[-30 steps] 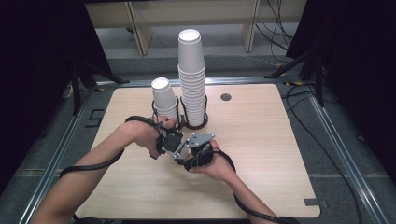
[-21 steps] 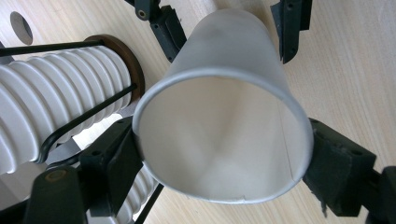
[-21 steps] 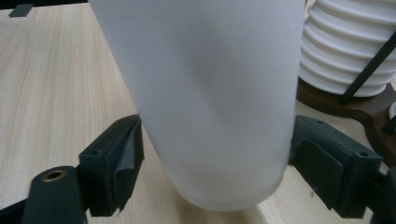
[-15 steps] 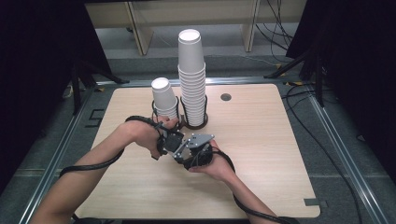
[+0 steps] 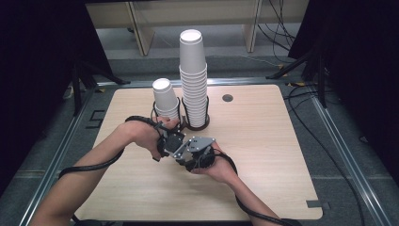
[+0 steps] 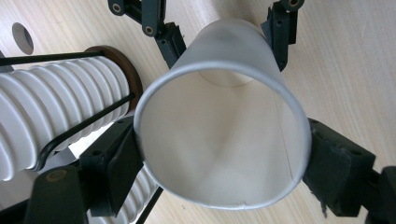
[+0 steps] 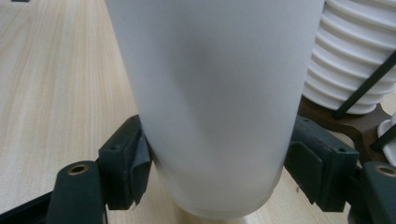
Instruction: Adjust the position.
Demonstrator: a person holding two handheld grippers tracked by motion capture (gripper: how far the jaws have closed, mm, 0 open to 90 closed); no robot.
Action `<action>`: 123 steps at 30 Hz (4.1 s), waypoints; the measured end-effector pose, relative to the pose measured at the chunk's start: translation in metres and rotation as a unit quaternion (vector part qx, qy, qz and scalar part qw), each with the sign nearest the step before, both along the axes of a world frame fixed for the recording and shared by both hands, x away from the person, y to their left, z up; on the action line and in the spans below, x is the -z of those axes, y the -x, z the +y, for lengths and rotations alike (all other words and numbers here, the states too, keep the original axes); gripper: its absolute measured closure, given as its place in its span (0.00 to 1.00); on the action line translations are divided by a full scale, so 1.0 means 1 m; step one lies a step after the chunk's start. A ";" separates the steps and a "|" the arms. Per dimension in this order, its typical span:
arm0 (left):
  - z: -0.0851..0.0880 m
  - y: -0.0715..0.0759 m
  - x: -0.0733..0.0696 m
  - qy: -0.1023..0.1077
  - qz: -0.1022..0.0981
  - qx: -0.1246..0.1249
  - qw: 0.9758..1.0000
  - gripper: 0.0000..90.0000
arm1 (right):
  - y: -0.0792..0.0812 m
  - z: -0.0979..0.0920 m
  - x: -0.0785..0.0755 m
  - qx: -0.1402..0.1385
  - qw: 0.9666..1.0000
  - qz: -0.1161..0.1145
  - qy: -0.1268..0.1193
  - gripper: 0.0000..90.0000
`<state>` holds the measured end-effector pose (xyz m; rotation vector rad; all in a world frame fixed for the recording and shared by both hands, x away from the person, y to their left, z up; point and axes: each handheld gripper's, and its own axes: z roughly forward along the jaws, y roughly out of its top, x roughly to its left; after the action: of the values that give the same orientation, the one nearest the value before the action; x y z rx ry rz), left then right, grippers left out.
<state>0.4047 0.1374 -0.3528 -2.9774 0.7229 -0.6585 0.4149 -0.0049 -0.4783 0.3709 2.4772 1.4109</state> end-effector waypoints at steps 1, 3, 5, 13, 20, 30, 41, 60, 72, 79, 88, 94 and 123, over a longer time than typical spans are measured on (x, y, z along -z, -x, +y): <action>0.000 0.000 0.000 0.002 0.001 -0.001 1.000 0.22 | 0.000 0.000 0.000 -0.002 1.000 -0.002 -0.002 0.31; 0.000 0.000 -0.001 0.003 0.001 -0.001 1.000 0.22 | -0.002 -0.001 -0.001 -0.008 1.000 -0.017 0.001 0.31; 0.000 0.000 -0.002 0.004 0.005 -0.001 1.000 0.22 | 0.002 0.000 -0.001 0.001 1.000 0.007 -0.004 0.32; 0.000 -0.001 -0.001 0.008 0.007 0.000 1.000 0.21 | 0.002 -0.001 0.000 0.000 1.000 0.001 -0.005 0.32; 0.001 -0.003 0.000 0.032 0.012 -0.003 0.999 0.16 | 0.000 -0.003 0.000 -0.005 1.000 -0.017 -0.006 0.32; 0.015 -0.005 0.001 0.152 0.029 -0.017 0.988 0.02 | 0.005 -0.009 -0.001 0.018 0.999 -0.010 -0.026 0.31; 0.046 -0.009 0.002 0.264 0.040 -0.061 0.962 0.00 | 0.004 -0.016 -0.002 0.025 0.999 -0.023 -0.037 0.31; 0.076 -0.009 0.050 0.524 0.096 -0.203 0.822 0.00 | 0.003 -0.025 -0.004 0.086 0.991 -0.015 -0.097 0.31; 0.071 -0.007 0.070 0.606 0.128 -0.257 0.742 0.00 | 0.003 -0.023 -0.003 0.089 0.990 -0.017 -0.104 0.31; 0.063 -0.009 0.074 0.638 0.150 -0.263 0.708 0.00 | 0.004 -0.018 -0.003 0.088 0.990 -0.009 -0.114 0.30; 0.061 -0.010 0.075 0.654 0.152 -0.261 0.693 0.07 | 0.003 -0.014 -0.003 0.074 0.990 -0.012 -0.116 0.30; 0.062 -0.006 0.075 0.661 0.139 -0.242 0.696 0.13 | 0.003 -0.014 -0.004 0.067 0.991 0.007 -0.113 0.27; 0.159 0.059 0.088 0.659 -0.032 -0.342 0.669 0.16 | 0.017 -0.104 -0.011 0.174 0.974 0.015 -0.145 0.17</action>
<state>0.3460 0.2964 -0.4407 -3.6357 -1.5815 -1.6442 0.3975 -0.1089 -0.4669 0.8448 2.0911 1.6150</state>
